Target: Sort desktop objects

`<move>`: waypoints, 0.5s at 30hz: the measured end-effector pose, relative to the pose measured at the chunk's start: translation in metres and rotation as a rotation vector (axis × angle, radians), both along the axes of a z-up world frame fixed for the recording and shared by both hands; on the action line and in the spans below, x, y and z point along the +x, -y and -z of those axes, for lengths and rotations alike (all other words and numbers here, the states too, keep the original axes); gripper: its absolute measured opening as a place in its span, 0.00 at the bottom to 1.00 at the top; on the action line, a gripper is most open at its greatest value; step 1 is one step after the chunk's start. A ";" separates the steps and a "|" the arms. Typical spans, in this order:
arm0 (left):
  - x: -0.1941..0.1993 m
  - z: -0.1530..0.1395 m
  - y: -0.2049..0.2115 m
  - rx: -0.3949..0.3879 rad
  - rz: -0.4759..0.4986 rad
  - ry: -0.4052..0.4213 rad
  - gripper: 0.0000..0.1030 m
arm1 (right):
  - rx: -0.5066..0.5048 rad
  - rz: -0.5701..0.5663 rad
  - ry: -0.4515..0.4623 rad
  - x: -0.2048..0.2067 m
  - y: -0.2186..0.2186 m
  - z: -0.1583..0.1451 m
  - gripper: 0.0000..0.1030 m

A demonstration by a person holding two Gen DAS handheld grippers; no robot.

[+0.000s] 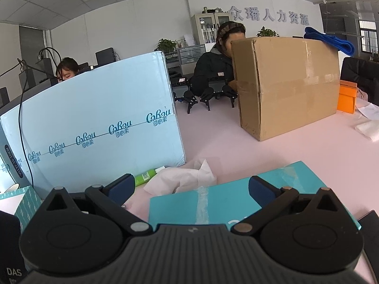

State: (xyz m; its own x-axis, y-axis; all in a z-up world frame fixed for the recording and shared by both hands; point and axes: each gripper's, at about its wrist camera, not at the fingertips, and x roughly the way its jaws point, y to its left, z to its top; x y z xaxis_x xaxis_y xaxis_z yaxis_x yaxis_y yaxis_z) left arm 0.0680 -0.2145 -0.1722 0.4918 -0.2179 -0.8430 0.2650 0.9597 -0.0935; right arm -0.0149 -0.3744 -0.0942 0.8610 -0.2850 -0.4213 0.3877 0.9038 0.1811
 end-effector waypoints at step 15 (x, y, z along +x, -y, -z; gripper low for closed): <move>0.008 0.003 -0.020 0.038 -0.141 0.001 0.95 | 0.010 -0.010 -0.012 -0.002 -0.001 0.001 1.00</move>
